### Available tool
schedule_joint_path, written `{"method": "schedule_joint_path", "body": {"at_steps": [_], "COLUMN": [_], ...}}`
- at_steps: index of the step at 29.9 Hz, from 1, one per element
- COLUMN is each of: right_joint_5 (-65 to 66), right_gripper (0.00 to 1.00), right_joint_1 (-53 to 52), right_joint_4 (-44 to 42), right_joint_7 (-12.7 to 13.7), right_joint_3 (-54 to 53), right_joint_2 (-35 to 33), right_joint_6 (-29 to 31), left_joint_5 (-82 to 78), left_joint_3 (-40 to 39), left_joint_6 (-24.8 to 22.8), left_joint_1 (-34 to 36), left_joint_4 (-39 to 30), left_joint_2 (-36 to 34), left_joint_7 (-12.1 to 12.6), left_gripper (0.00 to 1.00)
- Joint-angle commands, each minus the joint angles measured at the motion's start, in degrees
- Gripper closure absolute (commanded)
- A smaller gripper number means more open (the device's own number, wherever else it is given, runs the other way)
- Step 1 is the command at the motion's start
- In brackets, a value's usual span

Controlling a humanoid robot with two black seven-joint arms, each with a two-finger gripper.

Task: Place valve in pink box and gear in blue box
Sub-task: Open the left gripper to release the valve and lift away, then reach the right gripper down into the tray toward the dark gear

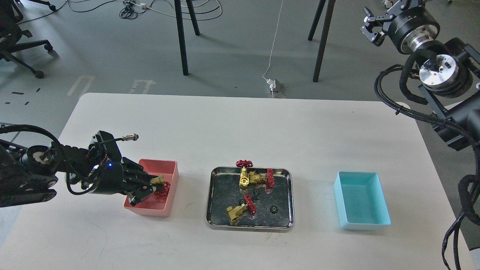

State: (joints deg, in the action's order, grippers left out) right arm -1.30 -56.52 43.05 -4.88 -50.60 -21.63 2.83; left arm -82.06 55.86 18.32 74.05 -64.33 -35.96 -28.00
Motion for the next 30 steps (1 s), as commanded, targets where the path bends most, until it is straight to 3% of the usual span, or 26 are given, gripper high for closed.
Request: {"method": "schedule_joint_path", "body": {"at_steps": [1,3,10,13,16,19,26,30], "right_joint_5": [0.59,2.42,20.96,30.88,43.27,54.17,73.27,76.96], "right_gripper": [0.00,0.00,0.00,0.00,0.00,0.00,0.00,0.00], "right_joint_1": [0.01,0.09,0.36,0.01,-0.69,-1.13,-12.71,-21.77], "right_joint_4": [0.80,3.16,12.66,17.40,22.58,28.82,41.92,46.59], "right_joint_7": [-0.04,-0.04,0.05,0.05,0.05,0.14,0.05,0.05], "right_joint_3": [0.77,1.91,11.57,18.94,27.82,34.76,51.18,68.23], "right_joint_2": [-0.34,-1.12,-6.92,-11.31,-14.83,-19.22,-22.49,-18.46], "right_joint_6": [0.16,0.16,0.16,0.24,2.43,7.78,20.62,21.87], "left_joint_5": [0.14,0.84,0.84,1.28,5.83,14.00,40.53,47.68], "left_joint_3": [-2.33,-4.70,-12.43,-19.53,-31.83,-39.32,-55.31,-63.49], "left_joint_6": [-0.04,-0.21,-0.65,-0.91,-5.11,-11.18,-15.49,-19.63], "left_joint_1": [-0.40,-0.84,-2.86,-2.33,-3.12,-4.35,-6.81,-13.04], "left_joint_4": [0.00,0.00,-0.71,-1.85,-6.23,-12.38,-21.52,-25.32], "left_joint_2": [-0.34,-0.95,-4.90,-9.64,-13.42,-15.10,-10.80,-5.28], "left_joint_7": [0.00,0.00,0.00,0.00,0.00,0.00,0.00,0.00], "left_gripper": [0.32,0.18,0.17,0.18,0.18,0.17,0.17,0.14]}}
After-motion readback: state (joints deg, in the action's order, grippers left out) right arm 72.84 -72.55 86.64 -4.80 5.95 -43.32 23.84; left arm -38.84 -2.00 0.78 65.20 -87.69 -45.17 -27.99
